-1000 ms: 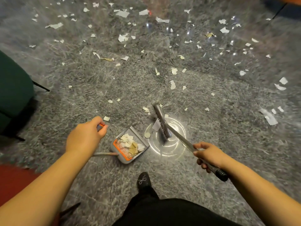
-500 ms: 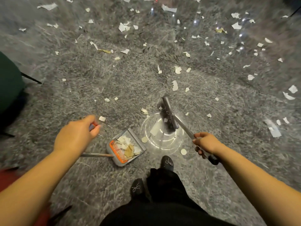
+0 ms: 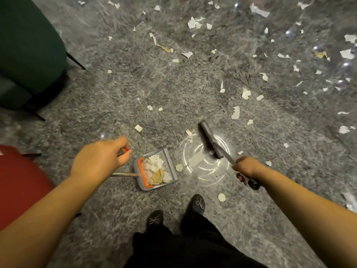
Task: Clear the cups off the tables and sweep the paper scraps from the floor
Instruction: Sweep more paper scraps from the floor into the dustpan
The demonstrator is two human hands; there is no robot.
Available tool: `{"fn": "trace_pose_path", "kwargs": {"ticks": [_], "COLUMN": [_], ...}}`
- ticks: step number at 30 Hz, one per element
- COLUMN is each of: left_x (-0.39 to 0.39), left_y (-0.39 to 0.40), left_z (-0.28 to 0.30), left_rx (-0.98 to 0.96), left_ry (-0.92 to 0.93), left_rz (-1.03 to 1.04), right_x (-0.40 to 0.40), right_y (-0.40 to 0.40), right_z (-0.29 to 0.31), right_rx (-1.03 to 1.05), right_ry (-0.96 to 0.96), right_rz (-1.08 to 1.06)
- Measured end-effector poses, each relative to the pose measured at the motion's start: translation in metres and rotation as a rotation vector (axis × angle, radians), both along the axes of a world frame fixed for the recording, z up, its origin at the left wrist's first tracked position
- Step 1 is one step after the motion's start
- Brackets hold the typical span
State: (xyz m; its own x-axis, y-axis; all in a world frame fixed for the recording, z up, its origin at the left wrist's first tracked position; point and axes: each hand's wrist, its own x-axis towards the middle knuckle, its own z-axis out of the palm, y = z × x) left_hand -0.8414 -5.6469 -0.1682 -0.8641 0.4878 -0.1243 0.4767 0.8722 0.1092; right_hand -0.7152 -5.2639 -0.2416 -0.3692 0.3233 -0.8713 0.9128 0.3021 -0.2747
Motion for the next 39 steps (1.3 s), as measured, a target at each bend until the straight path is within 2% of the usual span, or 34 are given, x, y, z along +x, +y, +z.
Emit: {"fn": "trace_pose_path", "kwargs": {"ticks": [4,14,19,28,33,39], "left_x": [-0.003,-0.011,-0.005,0.006,0.010,0.005], "left_y": [0.002,0.003,0.000,-0.014,-0.019,-0.033], "left_z": [-0.001,0.001,-0.001,-0.002,-0.004,0.002], "left_rx": [0.008,0.049,0.059,0.089,0.109,0.192], "left_ry": [-0.024,-0.023,-0.019,-0.010,-0.020,-0.141], "left_rz": [0.023,0.016,0.006,-0.006,0.000,0.036], "right_x": [-0.006,0.033,0.059,0.099,0.116,0.156], "right_y": [-0.015,-0.071,-0.113,-0.186,-0.200,-0.201], "right_z": [-0.002,-0.002,0.003,0.014,0.027,0.043], "right_rx": [-0.011,-0.022,-0.035,-0.242,-0.245,-0.210], "right_ry": [-0.030,-0.067,-0.061,-0.002,0.034,0.107], "right_rz": [0.160,0.264,0.402,0.137,0.022,-0.154]}}
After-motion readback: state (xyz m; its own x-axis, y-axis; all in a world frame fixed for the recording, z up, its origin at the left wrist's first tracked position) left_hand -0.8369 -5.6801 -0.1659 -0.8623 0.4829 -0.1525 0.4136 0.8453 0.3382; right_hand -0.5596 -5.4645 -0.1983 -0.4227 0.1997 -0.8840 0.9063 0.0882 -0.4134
